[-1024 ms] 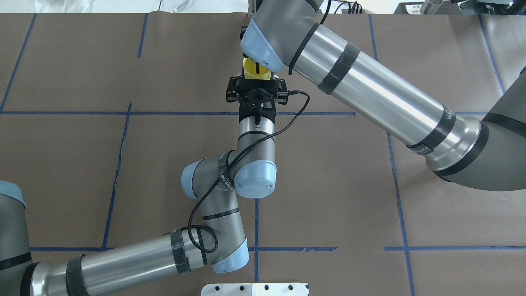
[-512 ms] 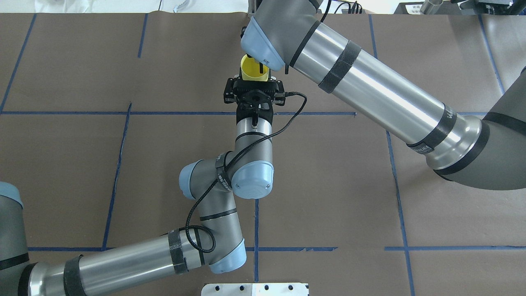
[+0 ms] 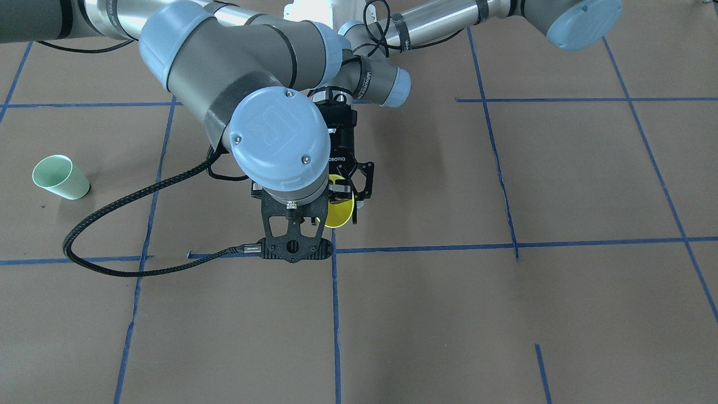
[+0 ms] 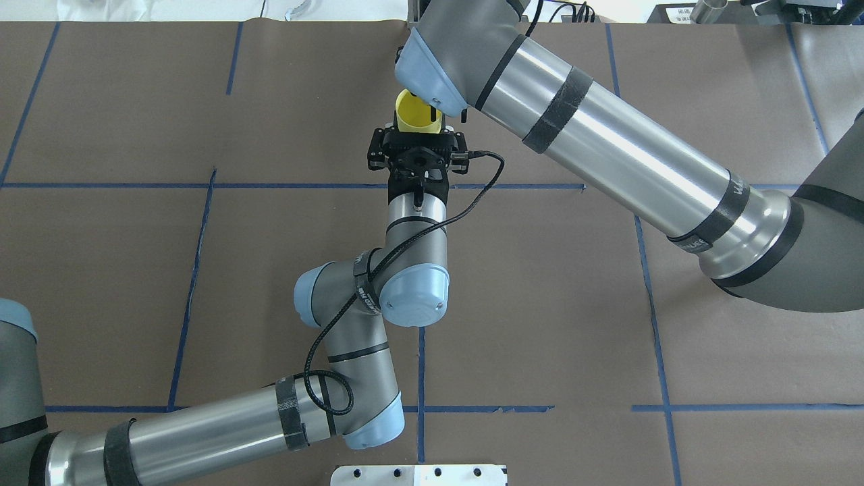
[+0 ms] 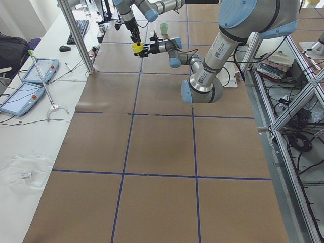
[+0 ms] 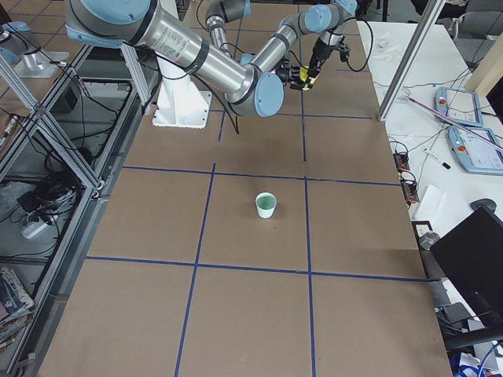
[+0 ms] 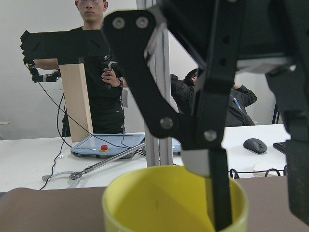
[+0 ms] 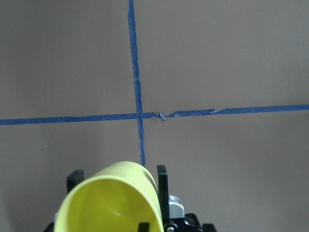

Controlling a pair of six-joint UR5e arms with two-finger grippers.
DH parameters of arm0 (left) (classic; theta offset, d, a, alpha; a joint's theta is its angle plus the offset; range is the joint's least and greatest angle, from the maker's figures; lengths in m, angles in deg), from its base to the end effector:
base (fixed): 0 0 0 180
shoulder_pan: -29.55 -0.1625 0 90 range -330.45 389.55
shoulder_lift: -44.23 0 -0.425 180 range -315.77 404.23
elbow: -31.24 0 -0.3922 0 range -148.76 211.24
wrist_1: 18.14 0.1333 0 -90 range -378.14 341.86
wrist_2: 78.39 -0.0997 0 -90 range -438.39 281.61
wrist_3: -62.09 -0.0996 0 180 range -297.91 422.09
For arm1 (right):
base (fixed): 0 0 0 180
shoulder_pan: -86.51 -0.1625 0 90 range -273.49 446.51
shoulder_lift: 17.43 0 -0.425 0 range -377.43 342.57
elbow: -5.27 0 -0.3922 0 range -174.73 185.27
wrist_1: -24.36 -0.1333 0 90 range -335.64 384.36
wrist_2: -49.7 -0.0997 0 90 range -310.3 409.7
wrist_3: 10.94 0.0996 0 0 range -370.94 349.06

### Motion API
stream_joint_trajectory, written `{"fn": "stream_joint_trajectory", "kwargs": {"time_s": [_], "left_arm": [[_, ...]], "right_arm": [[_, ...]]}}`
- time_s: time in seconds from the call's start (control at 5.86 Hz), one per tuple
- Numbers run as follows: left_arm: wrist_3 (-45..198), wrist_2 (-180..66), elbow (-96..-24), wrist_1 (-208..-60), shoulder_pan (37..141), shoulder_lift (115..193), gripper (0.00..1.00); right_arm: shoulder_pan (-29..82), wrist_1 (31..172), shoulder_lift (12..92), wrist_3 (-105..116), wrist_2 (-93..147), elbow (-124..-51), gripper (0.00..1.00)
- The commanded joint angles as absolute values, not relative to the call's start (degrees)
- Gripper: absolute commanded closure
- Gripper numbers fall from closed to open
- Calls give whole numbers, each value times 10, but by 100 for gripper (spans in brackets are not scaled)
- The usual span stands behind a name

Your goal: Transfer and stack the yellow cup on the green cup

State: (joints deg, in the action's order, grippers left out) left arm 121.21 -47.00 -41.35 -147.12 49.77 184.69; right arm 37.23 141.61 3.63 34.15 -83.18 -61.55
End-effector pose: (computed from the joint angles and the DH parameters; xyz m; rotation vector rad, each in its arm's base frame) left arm 0.6157 -0.4595 0.1403 1.2740 0.6429 -0.4869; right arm -0.4644 -0.6399 0.0718 -0.2794 -0.7524 -0.0487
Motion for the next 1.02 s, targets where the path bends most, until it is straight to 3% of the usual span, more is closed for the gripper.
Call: {"fn": "stream_joint_trajectory", "kwargs": {"time_s": [0.0, 0.17, 0.51, 0.85], "left_arm": [[1211, -468, -414, -1476, 498, 1847, 58], [1211, -468, -414, -1476, 498, 1847, 58], [1211, -468, -414, -1476, 498, 1846, 58], [1211, -468, -413, -1476, 498, 1847, 57]], "right_arm": [[375, 1389, 39, 346, -832, -614, 52], [376, 1381, 43, 346, -832, -613, 52], [376, 1382, 40, 346, -832, -614, 66], [376, 1382, 41, 346, -832, -614, 98]]}}
